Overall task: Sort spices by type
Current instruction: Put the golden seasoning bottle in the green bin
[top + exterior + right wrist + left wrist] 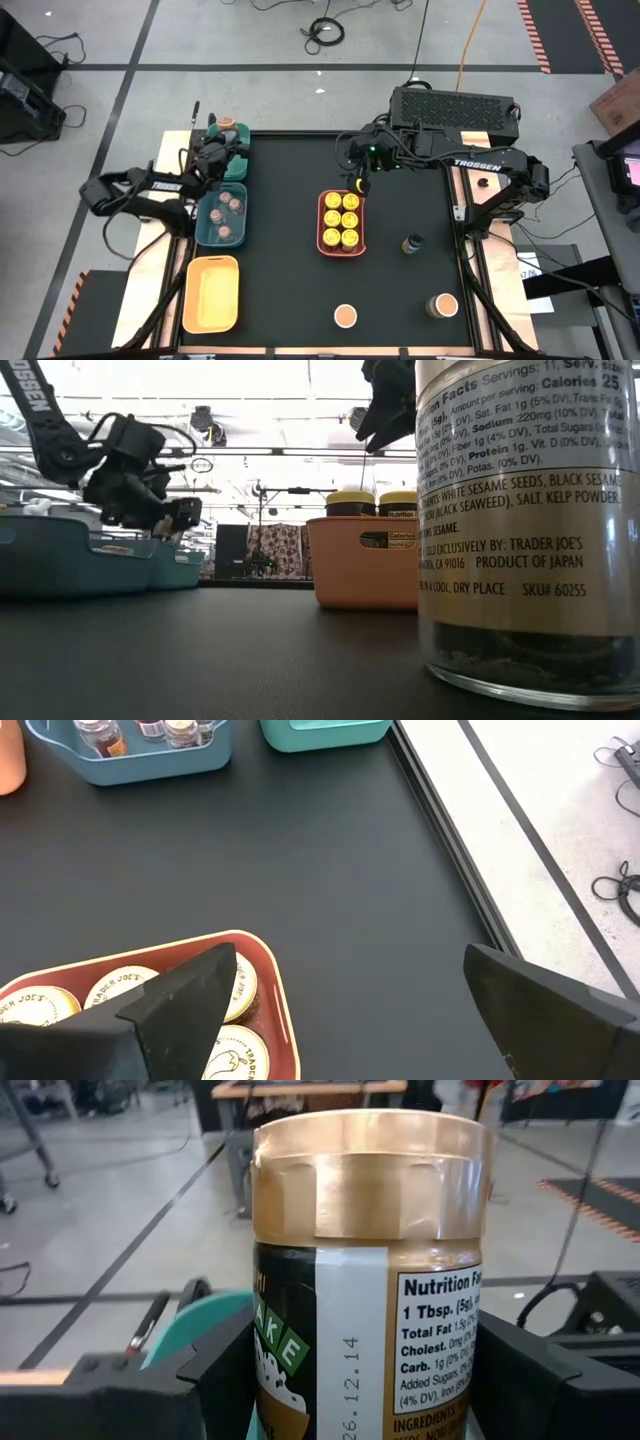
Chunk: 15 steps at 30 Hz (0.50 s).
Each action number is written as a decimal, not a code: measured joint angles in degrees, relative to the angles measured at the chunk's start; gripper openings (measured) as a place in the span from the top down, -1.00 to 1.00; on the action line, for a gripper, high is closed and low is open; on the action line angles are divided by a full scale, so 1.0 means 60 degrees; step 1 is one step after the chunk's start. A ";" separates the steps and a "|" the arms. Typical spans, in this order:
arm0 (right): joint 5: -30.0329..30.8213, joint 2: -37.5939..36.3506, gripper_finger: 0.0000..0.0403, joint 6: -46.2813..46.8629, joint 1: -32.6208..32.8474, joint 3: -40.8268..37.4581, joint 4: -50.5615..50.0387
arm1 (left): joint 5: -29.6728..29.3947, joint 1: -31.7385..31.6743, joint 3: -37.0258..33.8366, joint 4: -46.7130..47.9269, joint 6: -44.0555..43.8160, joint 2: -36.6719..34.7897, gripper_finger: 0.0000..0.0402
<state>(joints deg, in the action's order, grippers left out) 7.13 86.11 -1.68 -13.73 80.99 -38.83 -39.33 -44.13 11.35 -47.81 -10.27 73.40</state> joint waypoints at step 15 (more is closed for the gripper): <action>-0.0019 -0.0004 -0.91 0.0175 0.0210 0.0000 -0.0058 | 0.0299 -0.0154 0.0005 -0.0757 -0.0134 0.1003 -0.38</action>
<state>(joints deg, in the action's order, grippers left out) 7.02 86.08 -0.62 -12.47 80.99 -39.18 -37.54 -45.06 11.38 -52.35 -11.07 79.41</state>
